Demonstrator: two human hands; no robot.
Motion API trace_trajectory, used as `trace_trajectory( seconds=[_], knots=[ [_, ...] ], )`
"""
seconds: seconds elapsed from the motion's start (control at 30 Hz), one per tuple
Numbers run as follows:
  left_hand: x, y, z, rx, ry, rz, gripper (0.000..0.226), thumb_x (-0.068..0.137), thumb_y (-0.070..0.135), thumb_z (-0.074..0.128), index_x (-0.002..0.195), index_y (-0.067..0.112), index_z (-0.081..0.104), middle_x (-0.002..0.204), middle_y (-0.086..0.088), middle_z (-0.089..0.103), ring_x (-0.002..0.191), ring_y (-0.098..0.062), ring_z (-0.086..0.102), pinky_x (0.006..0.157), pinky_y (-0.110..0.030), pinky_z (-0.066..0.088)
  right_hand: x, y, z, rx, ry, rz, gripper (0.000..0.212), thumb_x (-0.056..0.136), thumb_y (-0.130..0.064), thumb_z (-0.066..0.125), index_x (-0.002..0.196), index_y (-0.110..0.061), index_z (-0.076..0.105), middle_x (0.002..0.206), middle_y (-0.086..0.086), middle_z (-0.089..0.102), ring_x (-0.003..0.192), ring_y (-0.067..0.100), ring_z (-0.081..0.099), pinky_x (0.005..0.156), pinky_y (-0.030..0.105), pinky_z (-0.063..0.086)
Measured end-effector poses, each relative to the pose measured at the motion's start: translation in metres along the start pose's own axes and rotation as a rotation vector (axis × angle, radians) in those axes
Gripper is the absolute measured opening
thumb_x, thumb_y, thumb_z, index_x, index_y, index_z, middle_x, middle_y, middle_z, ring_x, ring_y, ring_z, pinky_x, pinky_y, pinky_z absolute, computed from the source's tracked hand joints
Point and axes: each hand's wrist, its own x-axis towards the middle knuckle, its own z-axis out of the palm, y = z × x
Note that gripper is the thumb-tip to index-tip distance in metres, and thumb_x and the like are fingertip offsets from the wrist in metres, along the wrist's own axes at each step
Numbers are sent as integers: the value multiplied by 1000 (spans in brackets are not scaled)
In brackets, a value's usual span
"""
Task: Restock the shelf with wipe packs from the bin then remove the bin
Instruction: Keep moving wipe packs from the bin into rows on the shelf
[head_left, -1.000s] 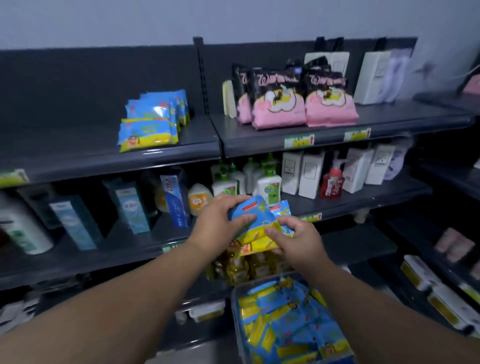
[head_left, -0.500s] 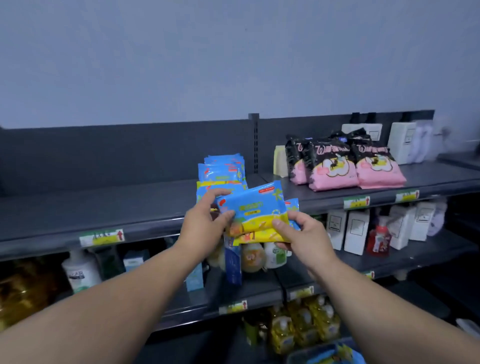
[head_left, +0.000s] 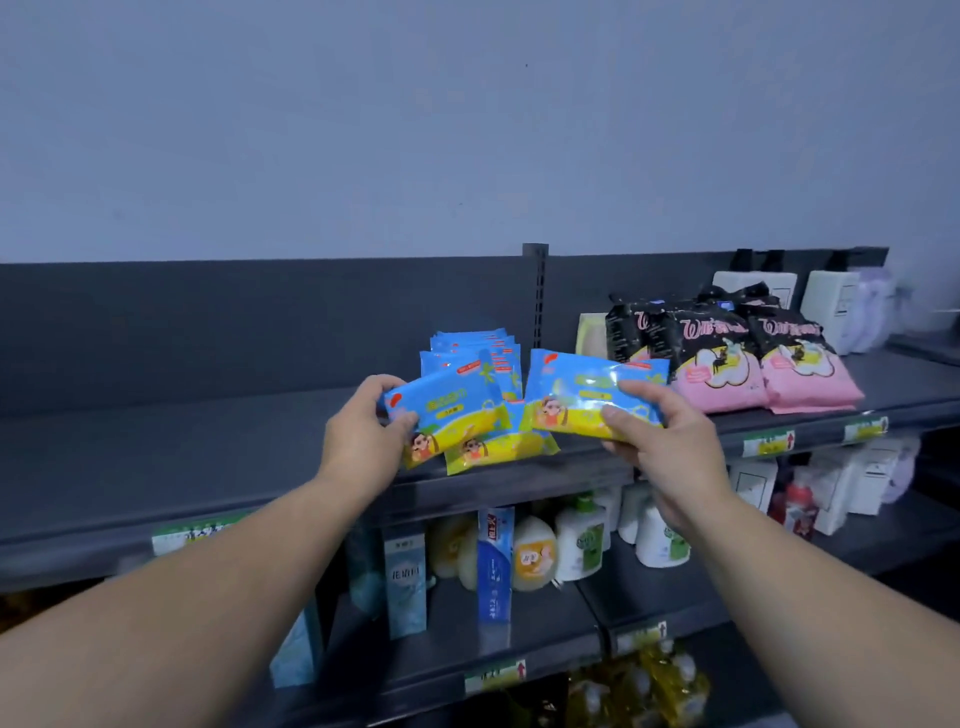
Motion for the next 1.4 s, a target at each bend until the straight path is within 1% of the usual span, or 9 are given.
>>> trace_trajectory(
  seconds=[0.3, 0.47, 0.57, 0.67, 0.77, 0.93, 1.03, 1.27, 1.4],
  knots=[
    [47, -2, 33, 64, -303, -165, 30, 83, 15, 73, 103, 33, 59, 102, -16, 68, 88, -30, 70, 79, -46, 58, 48, 22, 12, -192, -241, 54, 27, 79, -1, 75, 93, -24, 68, 111, -3, 63, 73, 16, 67, 70, 32, 60],
    [56, -2, 45, 79, -318, -218, 37, 79, 1, 74, 111, 12, 59, 90, -5, 70, 71, -14, 67, 62, -23, 57, 74, 39, 10, -375, -273, -25, 28, 76, -9, 79, 92, -30, 67, 109, -9, 65, 86, 12, 67, 85, 39, 57],
    [60, -3, 54, 190, -217, -169, 36, 78, 7, 76, 107, 19, 59, 93, -1, 69, 80, -16, 67, 67, -30, 58, 85, 45, 10, -466, -271, -111, 33, 74, -10, 81, 87, -34, 62, 101, -9, 66, 91, 10, 63, 83, 25, 51],
    [61, -1, 65, 278, -96, -99, 36, 78, 10, 74, 107, 24, 57, 96, -1, 67, 86, -19, 66, 77, -37, 57, 90, 45, 12, -602, -277, -172, 35, 71, -11, 82, 83, -34, 58, 91, -17, 63, 74, -6, 56, 61, 5, 40],
    [59, -2, 70, 254, -74, -69, 45, 81, 9, 73, 117, 24, 52, 104, 1, 65, 88, -15, 63, 77, -30, 53, 91, 48, 14, -698, -297, -180, 31, 72, -16, 81, 88, -29, 58, 89, -17, 60, 73, -3, 53, 58, 3, 37],
    [61, -9, 59, 277, -98, -105, 58, 87, 20, 68, 137, 25, 41, 134, 4, 55, 114, -13, 55, 88, -23, 44, 93, 49, 20, -860, -346, -99, 42, 72, -32, 80, 95, -26, 46, 93, -1, 62, 69, 13, 51, 58, 21, 38],
    [63, -6, 55, 353, -171, -193, 64, 92, 35, 60, 146, 19, 29, 140, 3, 49, 123, -18, 49, 93, -26, 38, 91, 49, 28, -870, -407, -48, 57, 67, -36, 85, 103, -23, 42, 100, -3, 58, 85, 17, 56, 67, 30, 43],
    [79, -7, 63, 190, -346, -268, 16, 95, 25, 44, 101, 25, 59, 85, 8, 66, 74, -11, 57, 65, -25, 44, 89, 37, 48, -856, -543, -50, 99, 65, -27, 87, 143, -31, 27, 118, -11, 46, 102, 6, 46, 84, 19, 36],
    [91, -16, 74, -8, -427, -347, 45, 68, 45, 43, 104, 23, 60, 106, 1, 69, 97, -22, 62, 88, -39, 47, 95, 33, 52, -963, -536, -25, 94, 65, -26, 87, 142, -27, 34, 133, -3, 42, 106, 6, 44, 87, 14, 33]
  ],
)
